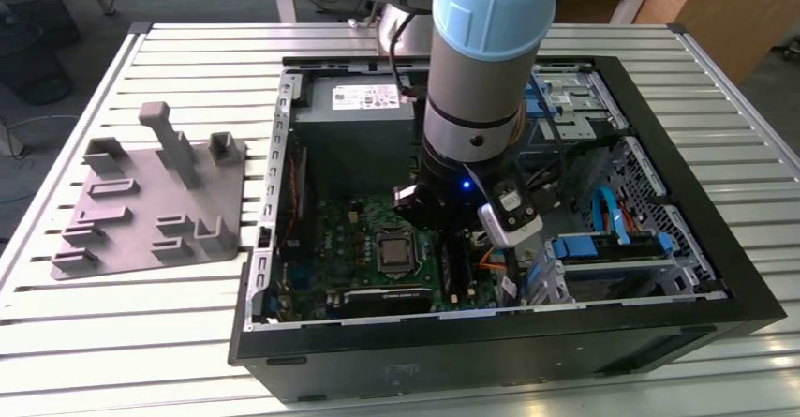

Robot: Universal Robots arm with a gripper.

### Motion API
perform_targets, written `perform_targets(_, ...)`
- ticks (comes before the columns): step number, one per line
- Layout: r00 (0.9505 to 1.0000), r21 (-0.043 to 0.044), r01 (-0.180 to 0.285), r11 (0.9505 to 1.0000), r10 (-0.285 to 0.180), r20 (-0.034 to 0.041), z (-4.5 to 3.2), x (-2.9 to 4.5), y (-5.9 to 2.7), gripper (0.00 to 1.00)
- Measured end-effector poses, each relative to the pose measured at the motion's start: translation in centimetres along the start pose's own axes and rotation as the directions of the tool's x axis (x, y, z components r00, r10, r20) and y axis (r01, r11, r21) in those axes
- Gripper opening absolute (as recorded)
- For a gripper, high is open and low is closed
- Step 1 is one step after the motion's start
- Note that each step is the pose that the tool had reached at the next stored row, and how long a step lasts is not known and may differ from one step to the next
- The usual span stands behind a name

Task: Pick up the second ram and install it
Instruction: 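Insert the second ram into the second slot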

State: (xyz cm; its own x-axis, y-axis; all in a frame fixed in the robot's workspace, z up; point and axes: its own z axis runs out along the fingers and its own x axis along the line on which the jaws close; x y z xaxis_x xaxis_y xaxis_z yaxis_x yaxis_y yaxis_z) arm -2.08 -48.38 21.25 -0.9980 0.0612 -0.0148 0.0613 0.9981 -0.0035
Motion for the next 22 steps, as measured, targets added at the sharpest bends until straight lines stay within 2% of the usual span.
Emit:
perform_targets(17,0.9999,-0.0007,-0.011,0.9999,0.011,-0.0001,0.02,-0.04,0.19,0.14)
perform_targets(22,0.9999,0.0078,-0.011,0.9999,0.011,0.0006,0.11,-0.14,0.20,0.14)
